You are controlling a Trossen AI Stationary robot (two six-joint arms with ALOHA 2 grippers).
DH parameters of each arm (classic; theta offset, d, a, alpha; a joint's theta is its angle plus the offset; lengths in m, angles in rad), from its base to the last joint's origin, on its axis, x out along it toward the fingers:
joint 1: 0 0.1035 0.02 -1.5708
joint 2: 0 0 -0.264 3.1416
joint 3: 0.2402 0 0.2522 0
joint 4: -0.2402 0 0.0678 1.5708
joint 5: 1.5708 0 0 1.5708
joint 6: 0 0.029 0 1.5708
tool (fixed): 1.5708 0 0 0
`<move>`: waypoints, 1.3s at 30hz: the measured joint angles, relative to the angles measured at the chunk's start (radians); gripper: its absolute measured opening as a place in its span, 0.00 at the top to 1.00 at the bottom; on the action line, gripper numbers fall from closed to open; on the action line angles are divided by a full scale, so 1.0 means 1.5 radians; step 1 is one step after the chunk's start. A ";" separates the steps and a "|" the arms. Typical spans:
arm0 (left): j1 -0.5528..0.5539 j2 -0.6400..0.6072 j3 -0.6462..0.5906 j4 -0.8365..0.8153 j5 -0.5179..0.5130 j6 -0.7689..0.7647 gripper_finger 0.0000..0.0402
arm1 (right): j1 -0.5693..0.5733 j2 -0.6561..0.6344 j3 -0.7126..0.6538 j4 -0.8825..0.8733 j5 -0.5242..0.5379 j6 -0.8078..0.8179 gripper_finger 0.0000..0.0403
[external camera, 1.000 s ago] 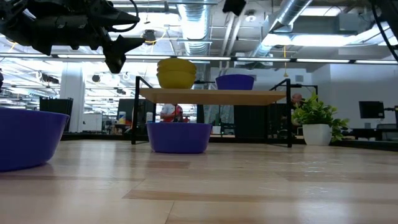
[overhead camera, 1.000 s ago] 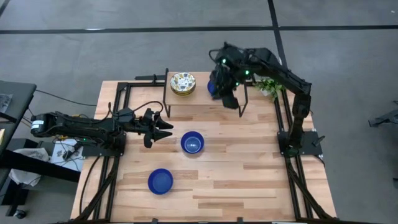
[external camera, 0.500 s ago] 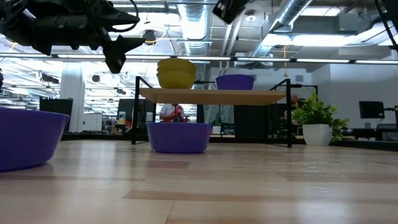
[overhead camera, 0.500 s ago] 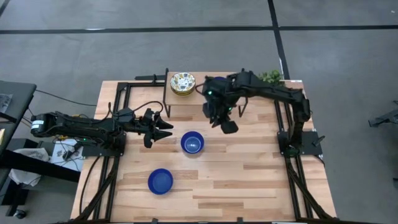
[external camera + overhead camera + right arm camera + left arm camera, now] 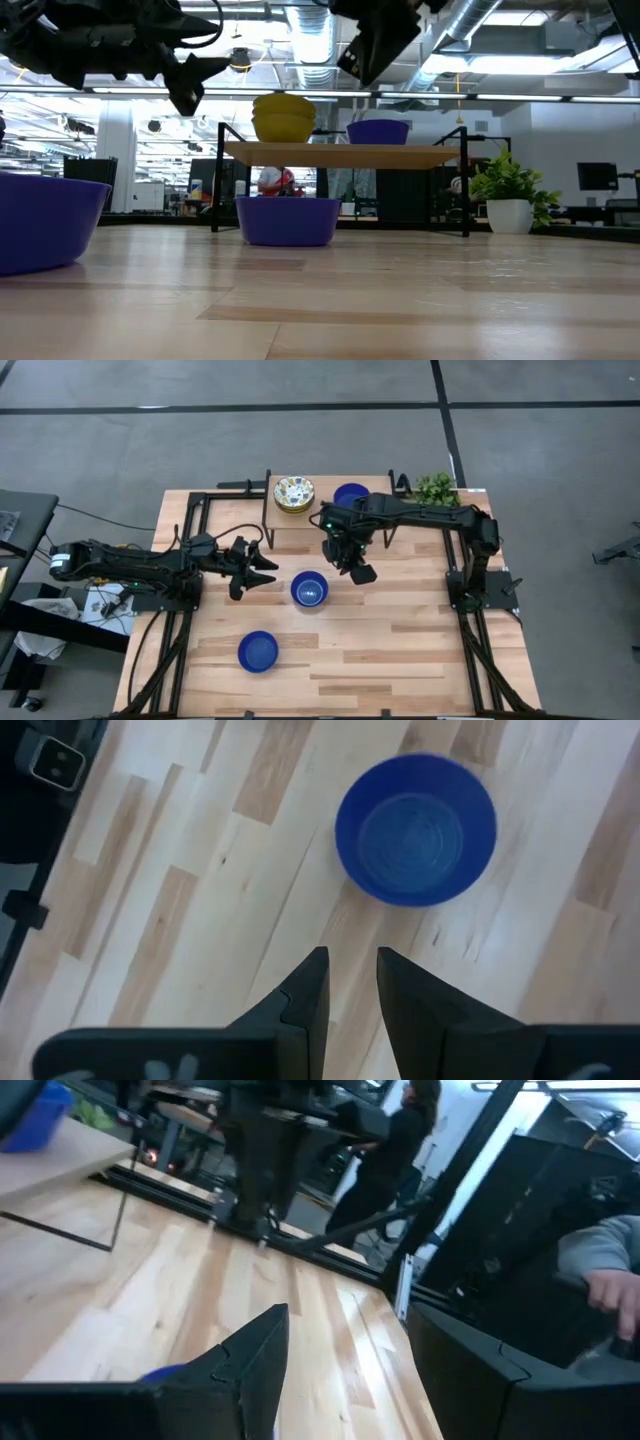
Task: Pick & Place Mini bowls
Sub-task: Stack the top blue bowl on top of the blue bowl on the shelf
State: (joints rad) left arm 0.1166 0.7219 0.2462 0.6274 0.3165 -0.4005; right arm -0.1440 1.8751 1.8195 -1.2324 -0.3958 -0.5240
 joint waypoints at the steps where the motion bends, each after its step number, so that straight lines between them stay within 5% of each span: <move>1: 0.002 0.000 0.000 -0.002 0.004 -0.003 0.49 | 0.000 0.000 -0.008 0.003 0.000 0.000 0.81; 11: 0.047 0.000 0.000 -0.009 0.006 -0.015 0.49 | 0.020 0.000 -0.048 0.048 0.001 -0.015 0.81; 24: 0.008 -0.008 -0.002 -0.013 0.006 0.008 0.49 | 0.043 0.000 -0.060 0.095 0.004 -0.025 0.81; 39: -0.004 -0.202 -0.120 -0.014 -0.001 -0.016 0.49 | 0.044 0.006 -0.060 0.149 0.000 -0.055 0.81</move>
State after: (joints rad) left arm 0.1104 0.4193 0.0665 0.6066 0.3149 -0.4249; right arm -0.0780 1.8844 1.7302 -1.0088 -0.3955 -0.6059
